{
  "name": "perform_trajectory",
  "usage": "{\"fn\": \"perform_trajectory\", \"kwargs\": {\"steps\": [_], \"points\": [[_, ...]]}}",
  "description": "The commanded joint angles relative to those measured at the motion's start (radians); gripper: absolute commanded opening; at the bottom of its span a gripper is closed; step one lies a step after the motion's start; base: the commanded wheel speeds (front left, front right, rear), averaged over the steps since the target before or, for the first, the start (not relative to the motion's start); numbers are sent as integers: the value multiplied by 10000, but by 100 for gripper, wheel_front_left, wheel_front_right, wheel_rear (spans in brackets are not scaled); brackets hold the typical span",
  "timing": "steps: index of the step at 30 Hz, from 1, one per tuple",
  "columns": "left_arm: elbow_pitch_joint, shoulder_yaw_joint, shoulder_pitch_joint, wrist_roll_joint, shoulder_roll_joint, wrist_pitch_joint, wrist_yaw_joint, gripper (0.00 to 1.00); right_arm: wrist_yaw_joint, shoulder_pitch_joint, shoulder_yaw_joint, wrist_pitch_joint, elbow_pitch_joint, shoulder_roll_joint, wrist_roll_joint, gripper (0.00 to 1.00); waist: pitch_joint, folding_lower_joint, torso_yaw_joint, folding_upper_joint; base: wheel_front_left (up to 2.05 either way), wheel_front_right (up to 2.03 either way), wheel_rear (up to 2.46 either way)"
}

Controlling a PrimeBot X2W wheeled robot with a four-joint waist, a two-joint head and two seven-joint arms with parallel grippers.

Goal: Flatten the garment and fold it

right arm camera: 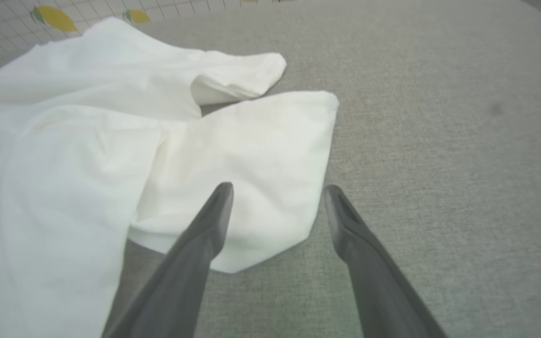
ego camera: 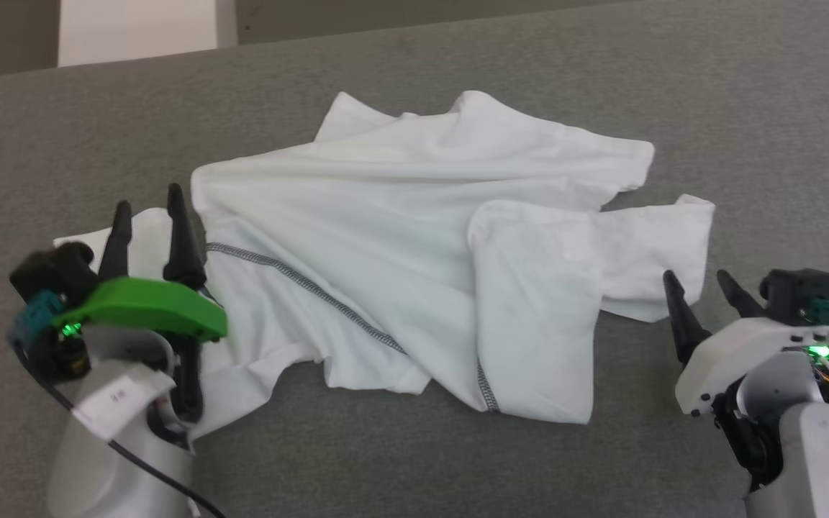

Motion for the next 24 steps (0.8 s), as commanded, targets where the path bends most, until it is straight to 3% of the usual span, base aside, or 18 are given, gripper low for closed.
{"fn": "perform_trajectory", "kwargs": {"steps": [1, 6, 7, 8, 9, 14, 24], "points": [[-121, -29, 264, 75, -176, -315, -101, 100, -15, -298, 11, 263, 226, 1, -61, 100, -10, -1, 435, 0, 0, 0, 0], [-724, -92, 991, 335, -615, -990, -223, 100, -15, -611, 47, 2536, 1258, 1, -807, 100, -30, -1, 836, 0, 0, 0, 0], [-830, -89, 1109, 394, -669, -1028, -250, 100, -15, -636, 16, 2906, 1292, 1, -893, 68, -33, -1, 877, 0, 0, 0, 0], [-973, -72, 1241, 489, -722, -1061, -287, 100, -15, -682, 6, 3181, 1237, 1, -989, 11, -40, -1, 911, 0, 0, 0, 0], [-1078, -37, 1341, 555, -765, -1077, -311, 100, -15, -705, -22, 3315, 1159, 1, -1021, 0, -50, -1, 929, 0, 0, 0, 0], [-1763, 377, 1878, 918, -1033, -1097, -460, 100, -15, -633, -904, 3172, 417, 1, -1241, 0, -260, -1, 874, 0, 0, 0, 0], [-1721, 840, 2500, 1115, -1290, -1100, -659, 100, -15, 385, -4769, 3001, -751, -348, -1981, 0, -823, -1, 656, 0, 0, 0, 0]]}}
